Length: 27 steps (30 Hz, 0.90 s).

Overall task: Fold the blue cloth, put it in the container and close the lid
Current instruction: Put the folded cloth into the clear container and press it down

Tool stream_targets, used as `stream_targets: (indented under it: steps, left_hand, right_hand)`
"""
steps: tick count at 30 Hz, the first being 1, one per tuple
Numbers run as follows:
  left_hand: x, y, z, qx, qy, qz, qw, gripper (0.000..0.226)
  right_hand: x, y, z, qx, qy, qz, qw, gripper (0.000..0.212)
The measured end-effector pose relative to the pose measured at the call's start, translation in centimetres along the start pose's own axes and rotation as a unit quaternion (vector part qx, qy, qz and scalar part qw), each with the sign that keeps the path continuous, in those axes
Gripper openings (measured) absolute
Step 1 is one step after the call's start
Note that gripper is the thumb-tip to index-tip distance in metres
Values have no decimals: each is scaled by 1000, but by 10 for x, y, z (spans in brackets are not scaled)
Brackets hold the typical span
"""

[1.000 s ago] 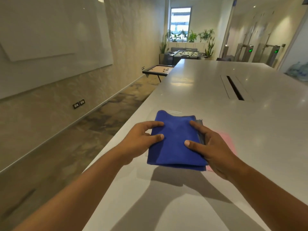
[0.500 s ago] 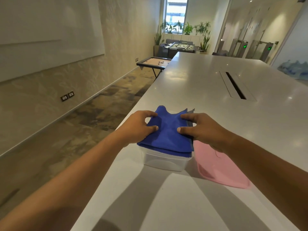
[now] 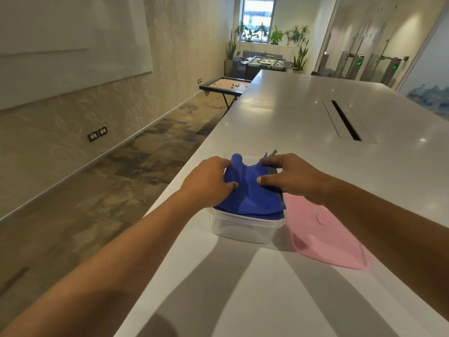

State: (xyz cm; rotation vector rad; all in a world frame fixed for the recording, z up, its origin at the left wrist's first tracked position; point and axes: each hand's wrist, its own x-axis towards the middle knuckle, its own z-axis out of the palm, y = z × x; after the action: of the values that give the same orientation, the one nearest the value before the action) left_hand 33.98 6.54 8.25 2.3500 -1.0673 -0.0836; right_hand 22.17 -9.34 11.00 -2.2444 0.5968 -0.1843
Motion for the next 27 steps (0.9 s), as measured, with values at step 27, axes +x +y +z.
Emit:
stream_targets:
  steps: [27]
  left_hand:
    - [-76, -28, 68, -371, 254, -118, 885, 44]
  right_hand:
    - [41, -28, 94, -427, -218, 14, 877, 98]
